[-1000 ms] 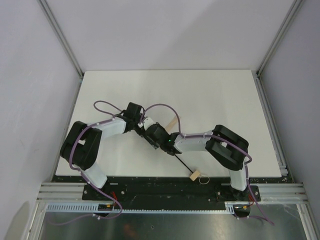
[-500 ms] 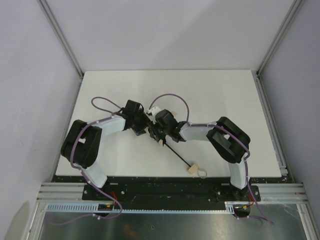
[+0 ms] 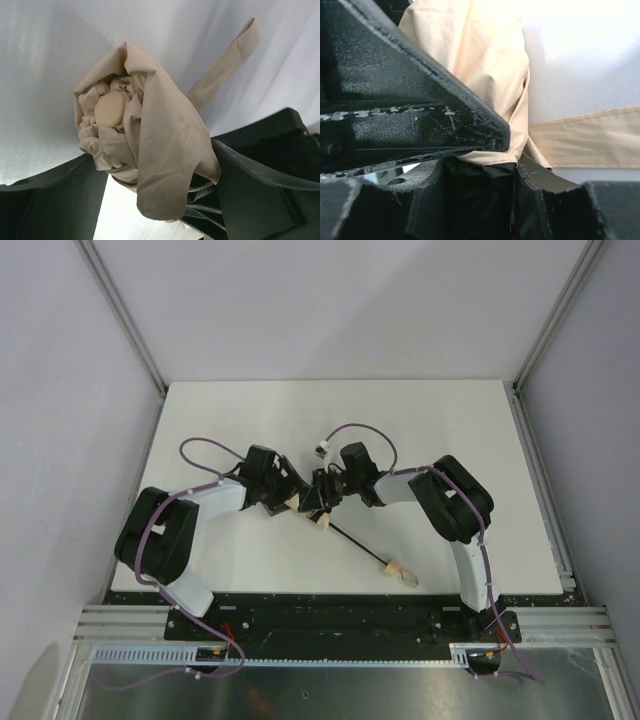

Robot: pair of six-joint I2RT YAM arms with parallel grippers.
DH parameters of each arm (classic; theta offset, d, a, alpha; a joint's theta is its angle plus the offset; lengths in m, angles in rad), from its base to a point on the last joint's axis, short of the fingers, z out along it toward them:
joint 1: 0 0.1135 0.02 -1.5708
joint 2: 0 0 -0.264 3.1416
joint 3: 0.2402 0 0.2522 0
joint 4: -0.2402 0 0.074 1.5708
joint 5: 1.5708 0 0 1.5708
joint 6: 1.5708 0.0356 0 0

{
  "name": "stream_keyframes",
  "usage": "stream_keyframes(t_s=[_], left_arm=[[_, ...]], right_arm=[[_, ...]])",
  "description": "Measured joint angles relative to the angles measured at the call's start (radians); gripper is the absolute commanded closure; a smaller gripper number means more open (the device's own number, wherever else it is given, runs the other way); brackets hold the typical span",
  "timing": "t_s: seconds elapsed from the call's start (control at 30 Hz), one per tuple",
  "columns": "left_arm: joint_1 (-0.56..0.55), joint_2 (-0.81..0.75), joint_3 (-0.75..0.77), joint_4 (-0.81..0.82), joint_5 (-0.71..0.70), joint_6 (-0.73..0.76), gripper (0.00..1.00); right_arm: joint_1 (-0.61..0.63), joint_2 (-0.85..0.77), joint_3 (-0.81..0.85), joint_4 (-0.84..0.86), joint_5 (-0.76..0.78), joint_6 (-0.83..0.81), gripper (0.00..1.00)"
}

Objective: Put away the umbrella

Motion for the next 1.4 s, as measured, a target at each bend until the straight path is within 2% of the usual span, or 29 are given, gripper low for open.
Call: stream_keyframes(t_s=[0.07, 0.2, 0.27, 0.33, 0.43, 0.47, 0.53, 0.57, 0.67, 0.87, 1.03, 1.13, 1.2, 1.27, 1.3, 1.33, 1.4], left_arm=[[-0.006, 0.005, -0.002, 0.014, 0.01, -0.001, 0.28], [-0.017, 0.018, -0.016, 0.042, 0.012, -0.018, 0.7], [-0.018, 0.022, -0.023, 0.063, 0.015, -0.047, 0.85], [-0.018, 0.023, -0.028, 0.078, 0.021, -0.08, 0.95], [-0.018, 0.023, -0.031, 0.087, 0.025, -0.101, 0.99], [-0.019, 0.023, -0.034, 0.09, 0.027, -0.1, 1.0], [-0.023, 0.023, -0.036, 0.095, 0.034, -0.099, 1.0], [-0.026, 0.023, -0.038, 0.1, 0.039, -0.099, 1.0], [-0.031, 0.024, -0.04, 0.104, 0.041, -0.099, 1.0], [-0.037, 0.025, -0.043, 0.088, 0.045, -0.097, 1.0], [-0.036, 0.031, -0.026, 0.055, 0.047, -0.099, 1.0], [-0.033, 0.031, -0.023, 0.039, 0.054, -0.099, 1.0], [-0.029, 0.031, -0.02, 0.031, 0.058, -0.1, 1.0], [-0.026, 0.031, -0.019, 0.03, 0.06, -0.105, 1.0], [-0.023, 0.031, -0.019, 0.028, 0.061, -0.106, 0.98], [-0.021, 0.031, -0.019, 0.027, 0.064, -0.106, 0.9], [-0.014, 0.03, -0.016, 0.021, 0.065, -0.104, 0.62]], right_arm=[[-0.024, 0.025, 0.0, 0.037, -0.071, 0.051, 1.0], [-0.056, 0.061, -0.002, 0.092, -0.171, 0.14, 1.0], [-0.062, 0.068, -0.006, 0.102, -0.197, 0.181, 0.98], [-0.063, 0.069, -0.01, 0.1, -0.203, 0.218, 0.86], [-0.063, 0.058, -0.011, 0.073, -0.191, 0.233, 0.65], [-0.062, 0.051, -0.012, 0.058, -0.185, 0.228, 0.53], [-0.058, 0.027, -0.014, 0.01, -0.156, 0.203, 0.19], [-0.055, 0.006, -0.018, -0.017, -0.149, 0.19, 0.11], [-0.03, -0.085, -0.024, -0.11, -0.048, 0.1, 0.04], [0.094, -0.201, -0.038, -0.287, 0.344, -0.123, 0.08], [0.23, -0.211, -0.038, -0.33, 0.664, -0.229, 0.21], [0.28, -0.202, -0.039, -0.338, 0.791, -0.255, 0.43], [0.292, -0.193, -0.039, -0.336, 0.855, -0.259, 0.63], [0.299, -0.189, -0.039, -0.331, 0.877, -0.257, 0.88], [0.301, -0.188, -0.039, -0.33, 0.89, -0.251, 0.94], [0.301, -0.188, -0.039, -0.328, 0.889, -0.256, 0.97], [0.293, -0.188, -0.04, -0.318, 0.875, -0.254, 0.99]])
